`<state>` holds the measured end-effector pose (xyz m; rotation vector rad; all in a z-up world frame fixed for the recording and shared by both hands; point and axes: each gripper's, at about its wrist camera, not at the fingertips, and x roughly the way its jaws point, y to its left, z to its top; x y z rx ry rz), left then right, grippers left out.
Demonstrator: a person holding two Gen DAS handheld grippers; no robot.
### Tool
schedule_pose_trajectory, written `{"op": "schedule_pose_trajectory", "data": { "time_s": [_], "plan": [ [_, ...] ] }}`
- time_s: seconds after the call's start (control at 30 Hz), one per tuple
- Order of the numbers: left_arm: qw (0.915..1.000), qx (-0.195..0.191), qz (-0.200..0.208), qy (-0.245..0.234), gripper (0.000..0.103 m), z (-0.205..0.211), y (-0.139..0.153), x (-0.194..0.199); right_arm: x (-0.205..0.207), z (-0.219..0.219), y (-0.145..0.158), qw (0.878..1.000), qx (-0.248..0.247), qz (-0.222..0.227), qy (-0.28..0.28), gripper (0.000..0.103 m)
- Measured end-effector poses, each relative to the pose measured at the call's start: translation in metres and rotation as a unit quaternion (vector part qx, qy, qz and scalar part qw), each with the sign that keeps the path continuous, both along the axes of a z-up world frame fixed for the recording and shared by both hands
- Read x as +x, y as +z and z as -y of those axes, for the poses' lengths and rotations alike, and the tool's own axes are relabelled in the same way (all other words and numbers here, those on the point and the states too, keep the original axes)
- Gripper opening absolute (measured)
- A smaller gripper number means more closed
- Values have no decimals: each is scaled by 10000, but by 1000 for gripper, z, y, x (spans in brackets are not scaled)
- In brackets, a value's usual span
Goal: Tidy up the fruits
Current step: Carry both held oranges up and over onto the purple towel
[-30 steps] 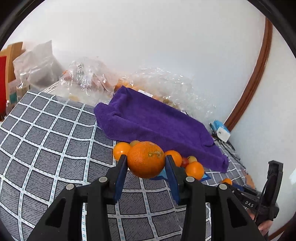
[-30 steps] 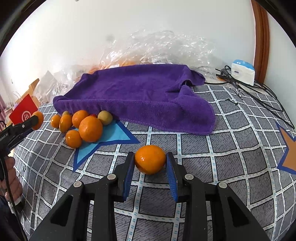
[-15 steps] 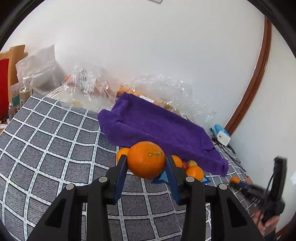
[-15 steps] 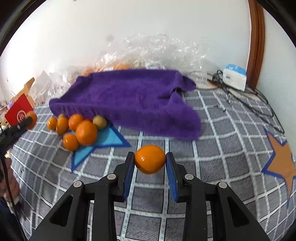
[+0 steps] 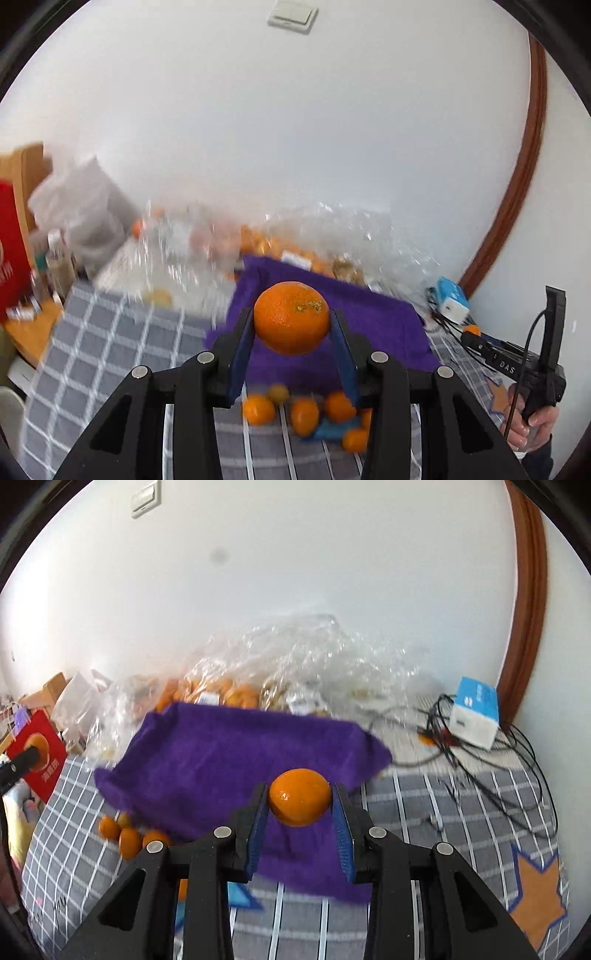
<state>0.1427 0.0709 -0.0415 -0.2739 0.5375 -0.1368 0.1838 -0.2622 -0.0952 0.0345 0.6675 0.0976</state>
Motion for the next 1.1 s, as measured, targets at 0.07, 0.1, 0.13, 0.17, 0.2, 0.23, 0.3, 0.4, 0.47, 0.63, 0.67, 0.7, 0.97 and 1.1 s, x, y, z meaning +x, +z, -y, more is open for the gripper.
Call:
{"op": "schedule_pose_trajectory", "data": {
  "time_s": [0.07,0.1,0.13,0.17,0.2,0.23,0.3,0.4,0.47,0.63,0.67,0.7,0.97,1.1],
  "plan": [
    [9999,90,70,31,39,5,11,17,16,-1,4,10000,-29,30,-44,34],
    [9998,155,77,62,39,8,13,23,22,0,5,10000,-14,45,-59,34],
    [9997,203,78,86,39,10,14,29,30,0,6,10000,12,56,-80,34],
    [9996,239,91,106,39,13,15,35,40,1,5,9999,47,46,-101,34],
    [9995,275,82,123,39,16,14,44,47,1,5,9999,66,33,-117,34],
    [9994,304,55,133,39,19,13,51,56,2,3,9999,62,16,-158,34],
    [9993,357,-27,134,39,25,8,69,70,3,1,9998,75,-20,-209,34],
    [9991,372,-165,111,39,33,-1,91,91,5,-1,9994,215,-76,-244,34],
    [9992,309,-243,77,39,37,-8,104,105,5,-3,9991,278,-189,-255,34],
    [9991,309,-280,5,39,47,-25,127,116,-3,-12,9996,134,-167,-203,34],
    [9989,352,-322,3,39,49,-31,132,118,-4,-16,9996,130,-186,-170,34],
    [9986,373,-377,-15,39,51,-37,136,122,-6,-21,9996,105,-251,-95,34],
    [9935,657,-926,-119,39,56,-75,160,146,-8,-64,9961,-200,-853,-54,34],
    [9889,770,-1266,-111,39,58,-92,171,151,-5,-74,9941,-238,-1051,-107,34]
  ]
}}
